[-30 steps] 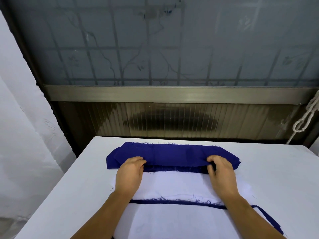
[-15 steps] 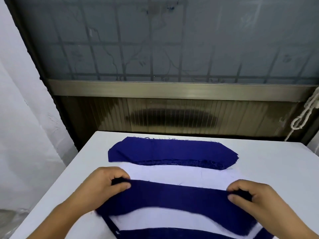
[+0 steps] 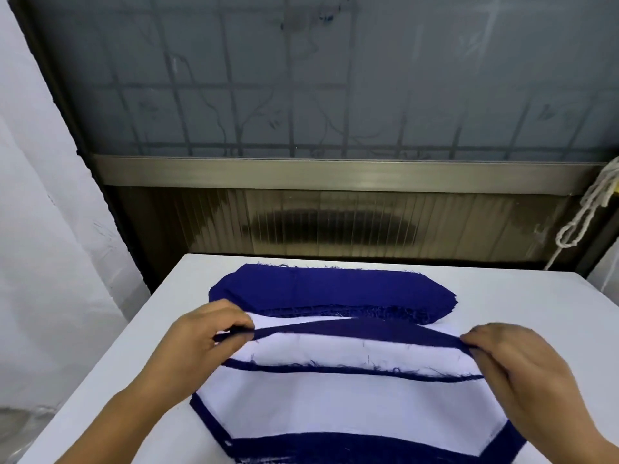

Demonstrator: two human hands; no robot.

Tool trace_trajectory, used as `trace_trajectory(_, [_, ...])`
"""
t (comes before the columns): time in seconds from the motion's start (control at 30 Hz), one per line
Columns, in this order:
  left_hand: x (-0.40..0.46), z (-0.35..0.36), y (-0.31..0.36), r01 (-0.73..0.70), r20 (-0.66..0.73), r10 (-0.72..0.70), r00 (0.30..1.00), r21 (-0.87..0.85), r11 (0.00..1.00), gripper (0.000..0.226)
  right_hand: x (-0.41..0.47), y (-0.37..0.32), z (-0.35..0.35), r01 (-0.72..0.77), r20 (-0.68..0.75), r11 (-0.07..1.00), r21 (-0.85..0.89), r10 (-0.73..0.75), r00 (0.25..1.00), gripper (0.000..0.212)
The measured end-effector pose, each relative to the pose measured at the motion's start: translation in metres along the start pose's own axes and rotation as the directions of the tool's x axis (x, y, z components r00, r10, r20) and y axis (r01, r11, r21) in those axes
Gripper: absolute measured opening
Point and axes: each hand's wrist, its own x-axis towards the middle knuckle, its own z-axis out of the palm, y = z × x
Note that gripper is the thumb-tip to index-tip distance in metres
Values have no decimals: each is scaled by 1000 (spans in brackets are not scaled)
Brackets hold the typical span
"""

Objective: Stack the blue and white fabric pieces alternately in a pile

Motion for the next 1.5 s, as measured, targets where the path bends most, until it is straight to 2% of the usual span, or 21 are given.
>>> trace_trajectory(0.07, [-16, 7, -8, -100, 22, 99, 995, 68, 993, 6, -22, 2, 9, 112, -15, 993, -24, -113, 993, 29])
trace_trajectory(0.1, [-25, 11, -12, -136, 62, 130, 990, 99, 986, 8, -34, 2, 14, 153, 5, 988, -18, -153, 988, 32])
trace_trajectory(0.17, [-44, 22, -22, -201, 154, 178, 972, 151, 968, 33, -55, 1, 24, 199, 73, 980, 9, -199, 977, 46])
trace_trajectory(0.23, [-60, 34, -29, -234, 216, 196, 957, 171, 957, 41, -69, -3, 30, 188, 129, 981, 41, -191, 973, 57])
trace_trajectory(0.3, [-70, 43, -33, -195, 228, 158, 961, 153, 969, 32, -76, -5, 34, 141, 159, 989, 53, -148, 976, 59])
trace_trajectory(0.37, [-73, 46, -35, -152, 222, 117, 968, 145, 978, 16, -80, -4, 36, 91, 181, 993, 69, -102, 978, 58])
trace_trajectory(0.47, [-69, 46, -32, -141, 226, 106, 968, 141, 980, 8, -81, -3, 35, 63, 196, 993, 101, -82, 977, 51])
trace_trajectory(0.53, [-67, 45, -31, -164, 225, 131, 965, 132, 978, 15, -82, -1, 35, 52, 202, 994, 98, -71, 977, 45])
trace_trajectory(0.67, [-70, 49, -31, -209, 215, 183, 959, 106, 972, 46, -88, 0, 33, -13, 215, 992, 125, -14, 977, 45])
trace_trajectory(0.77, [-69, 49, -31, -203, 239, 176, 955, 94, 975, 42, -83, -4, 30, -22, 232, 989, 146, -12, 973, 44])
trace_trajectory(0.87, [-66, 44, -28, -171, 305, 133, 943, 104, 980, 14, -70, -8, 21, -46, 293, 988, 145, 2, 956, 29])
trace_trajectory(1.03, [-51, 52, -18, -64, 355, 7, 935, 148, 987, 38, -46, -21, 20, -149, 408, 971, 186, 62, 911, 19])
trace_trajectory(1.13, [-33, 74, -6, -37, 347, -28, 937, 178, 983, 37, -33, -37, 43, -151, 439, 974, 172, 61, 896, 11])
trace_trajectory(1.3, [-22, 105, -3, 62, 247, -131, 960, 267, 962, 26, -25, -46, 73, -321, 600, 942, 94, 204, 774, 16])
trace_trajectory(1.5, [-33, 100, -20, 136, 108, -191, 976, 383, 914, 34, -38, -29, 66, -390, 564, 918, -71, 359, 743, 18])
